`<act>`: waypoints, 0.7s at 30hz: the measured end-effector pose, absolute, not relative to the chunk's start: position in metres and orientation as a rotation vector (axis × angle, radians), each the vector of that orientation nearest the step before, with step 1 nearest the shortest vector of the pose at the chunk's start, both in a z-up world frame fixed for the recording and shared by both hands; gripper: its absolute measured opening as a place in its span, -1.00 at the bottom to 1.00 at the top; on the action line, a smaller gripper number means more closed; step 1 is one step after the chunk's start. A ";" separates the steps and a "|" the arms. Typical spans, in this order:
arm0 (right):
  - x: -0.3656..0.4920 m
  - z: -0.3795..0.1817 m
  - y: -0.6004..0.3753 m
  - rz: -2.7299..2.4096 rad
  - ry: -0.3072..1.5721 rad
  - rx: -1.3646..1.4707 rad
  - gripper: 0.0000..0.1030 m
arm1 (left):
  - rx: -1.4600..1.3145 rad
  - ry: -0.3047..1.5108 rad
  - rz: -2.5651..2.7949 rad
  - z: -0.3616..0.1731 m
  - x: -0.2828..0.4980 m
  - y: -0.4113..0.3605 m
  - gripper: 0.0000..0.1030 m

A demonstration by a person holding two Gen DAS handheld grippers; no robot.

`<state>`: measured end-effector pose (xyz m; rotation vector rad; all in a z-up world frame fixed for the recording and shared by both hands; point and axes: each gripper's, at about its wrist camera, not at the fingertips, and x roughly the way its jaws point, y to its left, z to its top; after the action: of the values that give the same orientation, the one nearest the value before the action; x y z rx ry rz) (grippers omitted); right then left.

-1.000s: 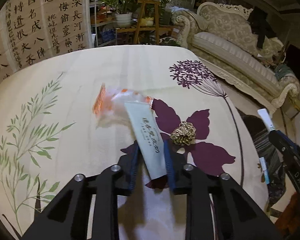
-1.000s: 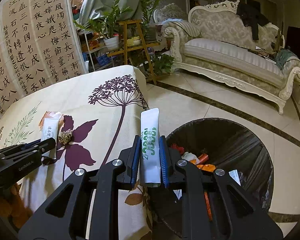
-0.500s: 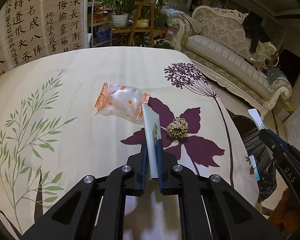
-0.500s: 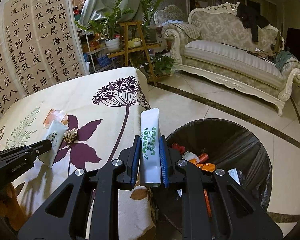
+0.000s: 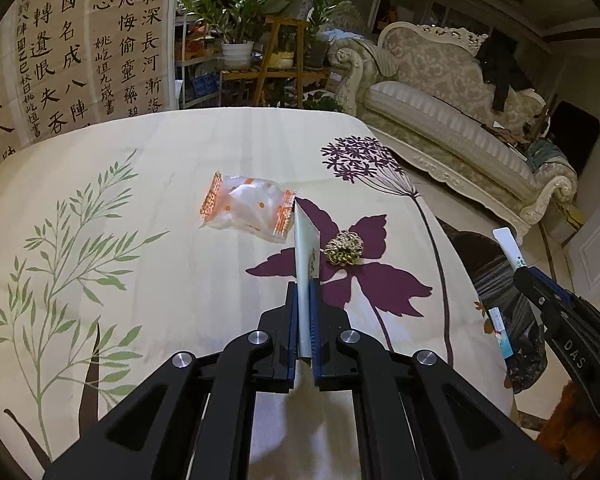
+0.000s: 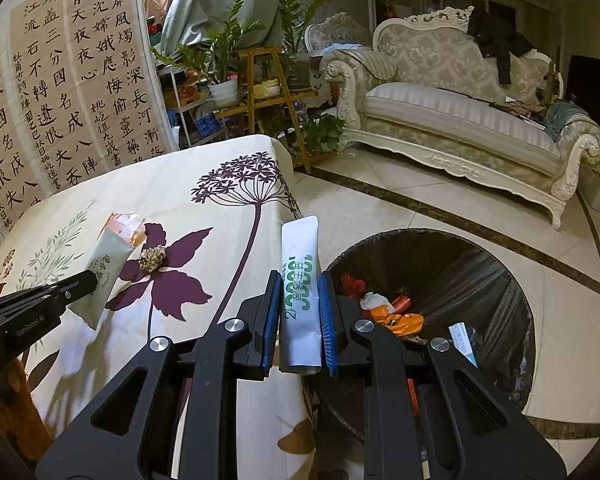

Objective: Collect trash
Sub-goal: 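Carry both held tubes over the black bin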

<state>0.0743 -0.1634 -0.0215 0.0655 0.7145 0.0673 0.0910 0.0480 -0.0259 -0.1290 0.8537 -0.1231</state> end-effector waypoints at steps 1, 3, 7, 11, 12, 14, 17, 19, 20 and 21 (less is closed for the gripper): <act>0.072 -0.021 -0.164 0.065 0.713 0.066 -0.64 | -0.127 0.851 -0.125 -0.025 0.090 0.048 -0.88; 0.068 -0.021 -0.167 0.061 0.712 0.068 -0.64 | -0.119 0.842 -0.128 -0.022 0.086 0.044 -0.88; 0.061 -0.020 -0.173 0.046 0.709 0.074 -0.64 | -0.107 0.829 -0.139 -0.018 0.081 0.038 -0.88; 0.054 -0.017 -0.180 0.029 0.700 0.080 -0.64 | -0.073 0.801 -0.144 -0.013 0.075 0.026 -0.88; 0.053 -0.017 -0.181 0.025 0.699 0.081 -0.64 | -0.065 0.794 -0.147 -0.012 0.074 0.023 -0.88; 0.049 -0.016 -0.185 0.014 0.693 0.084 -0.64 | -0.054 0.783 -0.156 -0.009 0.072 0.016 -0.88; 0.044 -0.014 -0.194 -0.006 0.684 0.091 -0.64 | -0.031 0.765 -0.173 -0.007 0.069 0.003 -0.88; 0.041 -0.012 -0.200 -0.020 0.679 0.096 -0.64 | -0.018 0.758 -0.187 -0.005 0.068 -0.006 -0.88; 0.040 -0.012 -0.202 -0.027 0.676 0.098 -0.64 | -0.012 0.753 -0.194 -0.004 0.067 -0.011 -0.88; 0.039 -0.011 -0.205 -0.034 0.673 0.101 -0.64 | -0.007 0.749 -0.201 -0.003 0.067 -0.016 -0.88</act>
<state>0.0392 -0.2054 -0.0108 0.1007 0.6732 -0.0342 0.0667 -0.0160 -0.0030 -0.0066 0.7488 -0.2012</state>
